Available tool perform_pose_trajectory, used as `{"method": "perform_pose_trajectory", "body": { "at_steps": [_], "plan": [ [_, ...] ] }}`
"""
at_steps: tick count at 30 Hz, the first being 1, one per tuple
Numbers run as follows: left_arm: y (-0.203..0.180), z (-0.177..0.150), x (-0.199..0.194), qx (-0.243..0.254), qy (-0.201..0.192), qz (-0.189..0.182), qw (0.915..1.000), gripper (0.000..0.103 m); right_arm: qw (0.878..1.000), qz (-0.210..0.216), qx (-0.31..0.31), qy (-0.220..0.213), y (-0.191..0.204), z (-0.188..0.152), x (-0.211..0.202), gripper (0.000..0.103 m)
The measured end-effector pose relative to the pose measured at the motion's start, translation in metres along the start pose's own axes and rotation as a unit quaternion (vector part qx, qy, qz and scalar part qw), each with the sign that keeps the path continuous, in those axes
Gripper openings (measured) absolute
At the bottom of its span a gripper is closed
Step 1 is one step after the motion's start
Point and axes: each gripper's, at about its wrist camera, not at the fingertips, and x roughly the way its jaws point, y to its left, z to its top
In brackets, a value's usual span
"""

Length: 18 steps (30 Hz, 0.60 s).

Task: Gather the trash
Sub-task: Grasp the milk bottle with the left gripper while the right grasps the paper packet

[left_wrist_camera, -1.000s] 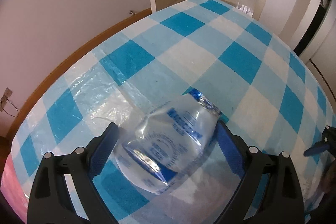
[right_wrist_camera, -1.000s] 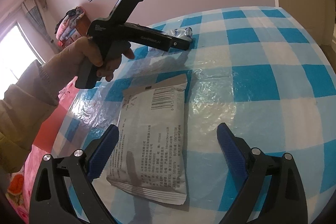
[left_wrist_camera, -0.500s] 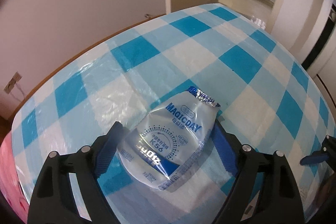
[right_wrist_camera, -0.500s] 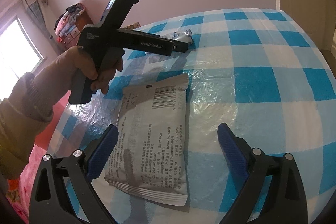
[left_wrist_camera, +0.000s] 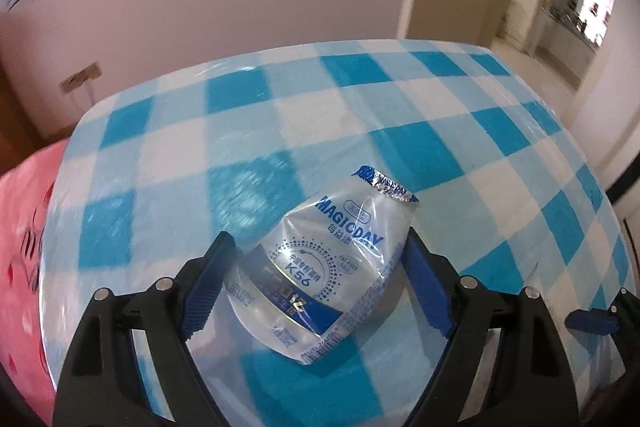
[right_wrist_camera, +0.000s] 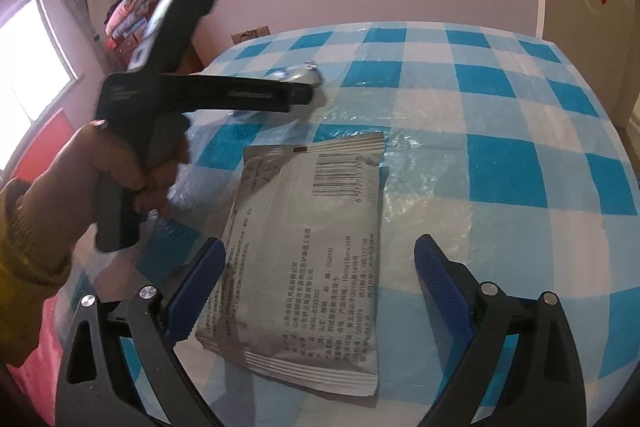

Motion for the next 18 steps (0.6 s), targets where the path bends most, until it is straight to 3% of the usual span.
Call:
{"method": "perform_pose_trajectory", "body": {
  "at_steps": [18],
  "plan": [
    [0.022, -0.066, -0.07, -0.079, -0.041, 0.032, 0.9955, 0.083, 0.998, -0.044, -0.035, 0.019, 0.017, 0.004, 0.014, 0.099]
  ]
}}
